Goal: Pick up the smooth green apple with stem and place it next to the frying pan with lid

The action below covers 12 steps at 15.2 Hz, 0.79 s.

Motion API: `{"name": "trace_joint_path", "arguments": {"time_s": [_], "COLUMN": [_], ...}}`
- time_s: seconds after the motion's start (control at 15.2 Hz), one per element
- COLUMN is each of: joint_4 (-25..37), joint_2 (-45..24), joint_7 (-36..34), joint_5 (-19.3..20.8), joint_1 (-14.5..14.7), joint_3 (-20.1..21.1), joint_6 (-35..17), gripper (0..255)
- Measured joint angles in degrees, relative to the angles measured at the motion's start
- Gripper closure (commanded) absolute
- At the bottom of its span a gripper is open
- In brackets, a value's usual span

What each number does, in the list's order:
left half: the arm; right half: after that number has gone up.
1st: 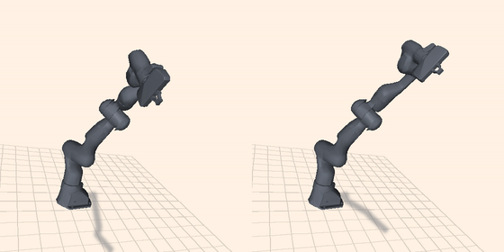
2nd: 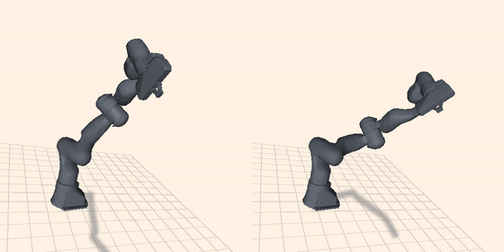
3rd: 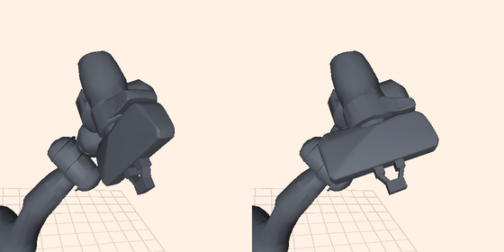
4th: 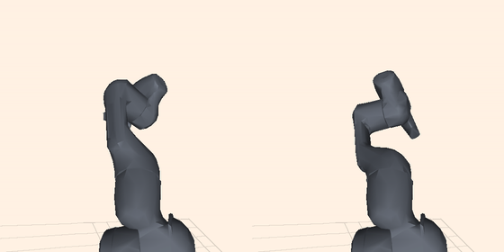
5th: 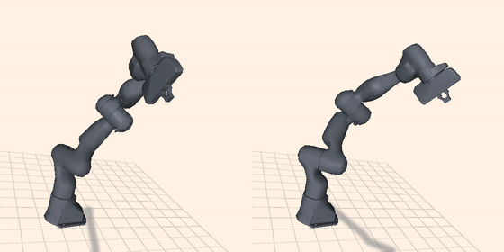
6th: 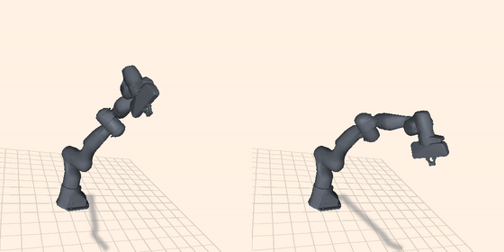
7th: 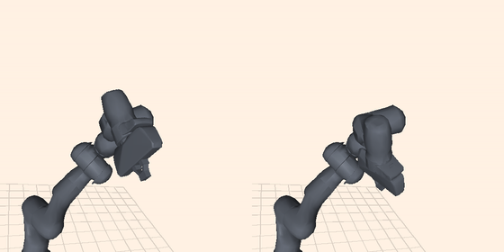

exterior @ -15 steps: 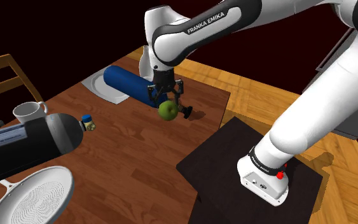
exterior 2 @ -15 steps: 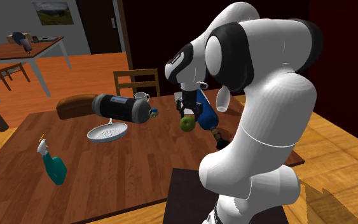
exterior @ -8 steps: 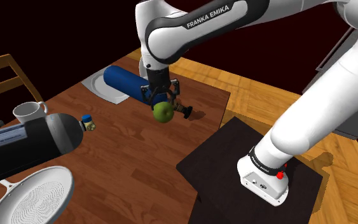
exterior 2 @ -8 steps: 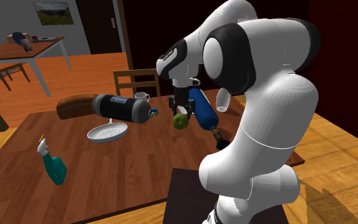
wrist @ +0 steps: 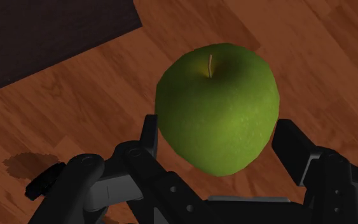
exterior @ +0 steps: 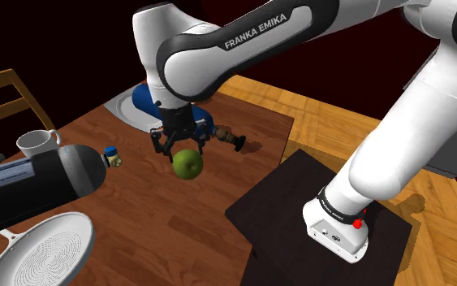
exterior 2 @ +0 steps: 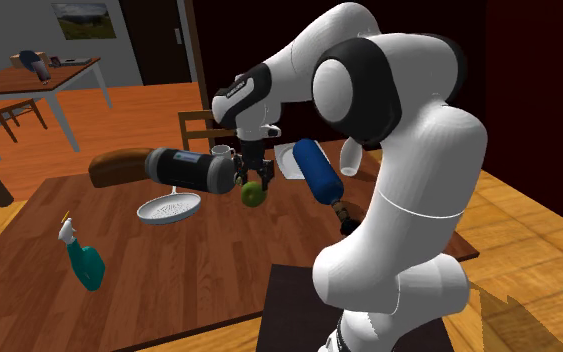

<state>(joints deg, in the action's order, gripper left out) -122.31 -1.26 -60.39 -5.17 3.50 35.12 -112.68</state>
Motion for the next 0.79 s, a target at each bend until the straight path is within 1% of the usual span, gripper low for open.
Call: {"name": "trace_joint_path", "arguments": {"time_s": [0.2,0.4,0.79], "joint_4": [2.1,5.4,14.0], "joint_2": [-2.4,-5.7,-14.1], "joint_7": [-4.9,-9.9,-20.1], "joint_5": [0.7,2.2,6.9], "joint_1": [2.4,5.0,11.6], "joint_3": [2.1,3.8,5.8], "joint_6": [-0.2,0.0,1.2], "gripper": [255,255,255]}}
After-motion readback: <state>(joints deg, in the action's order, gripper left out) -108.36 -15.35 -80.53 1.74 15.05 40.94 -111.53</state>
